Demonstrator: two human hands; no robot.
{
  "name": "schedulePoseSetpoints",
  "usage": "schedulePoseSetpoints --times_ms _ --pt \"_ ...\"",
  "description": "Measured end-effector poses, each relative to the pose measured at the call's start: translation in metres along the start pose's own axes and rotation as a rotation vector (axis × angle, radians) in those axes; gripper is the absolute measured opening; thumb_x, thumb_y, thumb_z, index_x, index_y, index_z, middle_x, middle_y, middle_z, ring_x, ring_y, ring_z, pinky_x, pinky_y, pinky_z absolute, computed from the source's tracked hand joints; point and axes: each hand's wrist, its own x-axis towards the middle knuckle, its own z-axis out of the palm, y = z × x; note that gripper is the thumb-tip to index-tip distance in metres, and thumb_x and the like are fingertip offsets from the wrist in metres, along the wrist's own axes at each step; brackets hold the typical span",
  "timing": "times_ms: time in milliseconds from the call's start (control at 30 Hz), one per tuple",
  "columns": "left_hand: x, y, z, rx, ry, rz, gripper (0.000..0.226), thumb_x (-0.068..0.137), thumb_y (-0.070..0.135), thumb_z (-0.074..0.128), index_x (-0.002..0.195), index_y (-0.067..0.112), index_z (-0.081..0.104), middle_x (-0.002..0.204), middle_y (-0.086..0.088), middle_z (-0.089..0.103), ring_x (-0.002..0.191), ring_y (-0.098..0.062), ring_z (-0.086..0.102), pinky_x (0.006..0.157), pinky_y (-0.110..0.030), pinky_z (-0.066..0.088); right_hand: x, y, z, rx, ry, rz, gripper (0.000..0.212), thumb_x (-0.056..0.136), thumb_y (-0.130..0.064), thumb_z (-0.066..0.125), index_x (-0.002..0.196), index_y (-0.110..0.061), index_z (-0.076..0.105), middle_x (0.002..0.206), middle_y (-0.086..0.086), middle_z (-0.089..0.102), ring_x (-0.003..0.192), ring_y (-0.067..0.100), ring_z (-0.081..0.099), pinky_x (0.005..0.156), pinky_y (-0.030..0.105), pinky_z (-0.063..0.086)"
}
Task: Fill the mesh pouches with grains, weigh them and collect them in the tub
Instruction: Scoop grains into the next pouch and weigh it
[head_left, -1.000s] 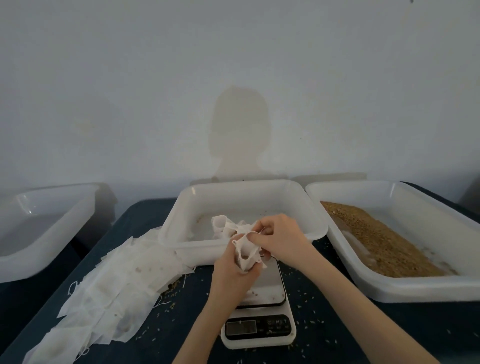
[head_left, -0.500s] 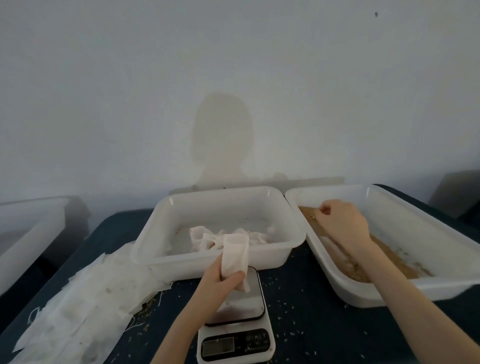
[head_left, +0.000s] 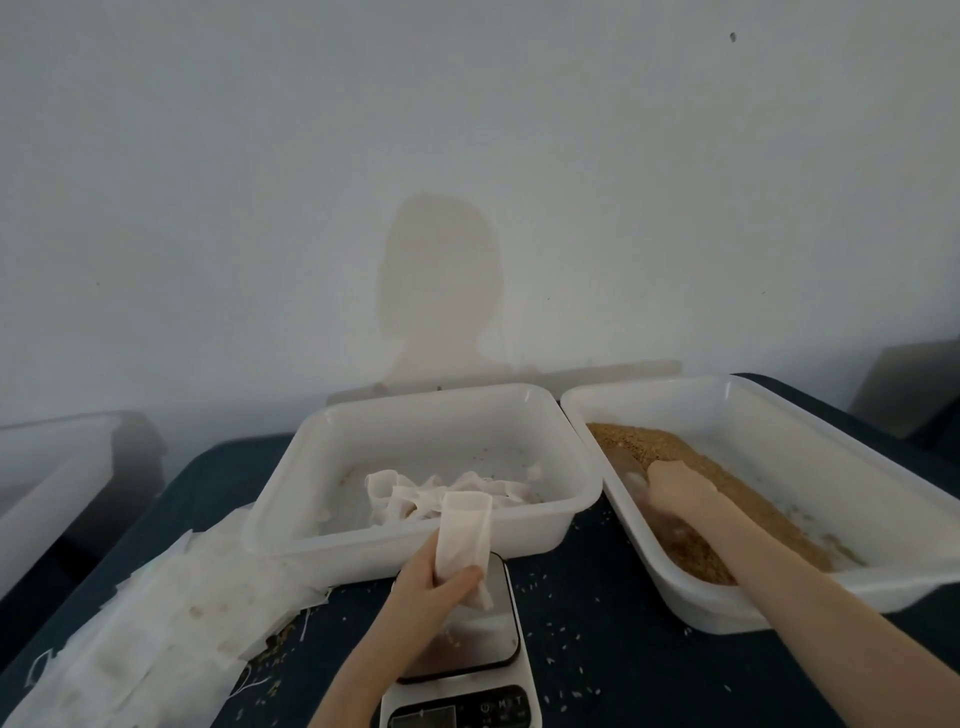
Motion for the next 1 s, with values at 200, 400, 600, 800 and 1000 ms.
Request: schedulePoseSetpoints --times_ms 200,400,600,800,1000 --pt "0.0 0.002 0.003 0.001 0.001 -0.007 0.031 0.086 0.015 0.065 0.103 0.038 0.053 0.093 0.01 0.065 0.073 0.007 0.062 0.058 -0.011 0.047 -0.001 -0.001 -0.005 0.114 0.098 0.025 0.034 0.097 -0.024 0.052 0.066 -0.012 0.046 0.064 0.001 0.055 0.052 0.013 0.053 0.05 0.025 0.042" --pt "-0.002 0.001 0.002 -0.012 0.004 -0.02 0.033 0.086 0.018 0.066 0.11 0.034 0.052 0.095 0.012 0.063 0.08 -0.001 0.062 0.058 -0.01 0.047 -0.011 0.003 -0.017 0.179 0.179 0.009 0.035 0.094 -0.031 0.056 0.067 -0.012 0.048 0.063 0.001 0.054 0.059 0.018 0.055 0.058 0.03 0.049" --pt "-0.003 0.006 -0.004 -0.045 -0.009 -0.009 0.034 0.085 0.016 0.067 0.111 0.034 0.054 0.099 0.005 0.061 0.093 -0.01 0.059 0.065 -0.014 0.048 -0.024 0.001 -0.032 0.286 0.245 -0.086 0.039 0.096 -0.039 0.048 0.07 -0.01 0.056 0.052 -0.001 0.053 0.046 0.014 0.049 0.048 0.023 0.041" --pt "-0.006 0.014 -0.013 -0.006 -0.014 0.015 0.034 0.085 0.018 0.069 0.113 0.032 0.057 0.091 0.008 0.061 0.074 0.009 0.061 0.058 -0.008 0.046 -0.042 -0.01 -0.049 0.28 0.277 -0.398 0.019 0.09 -0.034 0.053 0.086 -0.02 0.066 0.076 0.006 0.06 0.062 0.018 0.053 0.056 0.029 0.041" --pt "-0.011 0.015 -0.028 0.052 0.038 -0.023 0.017 0.086 0.028 0.066 0.103 0.028 0.062 0.092 0.009 0.064 0.081 -0.003 0.061 0.06 -0.011 0.046 -0.05 -0.012 -0.045 0.234 0.164 -0.651 0.031 0.09 -0.037 0.058 0.121 -0.042 0.06 0.089 -0.016 0.051 0.081 0.0 0.05 0.068 0.021 0.04"
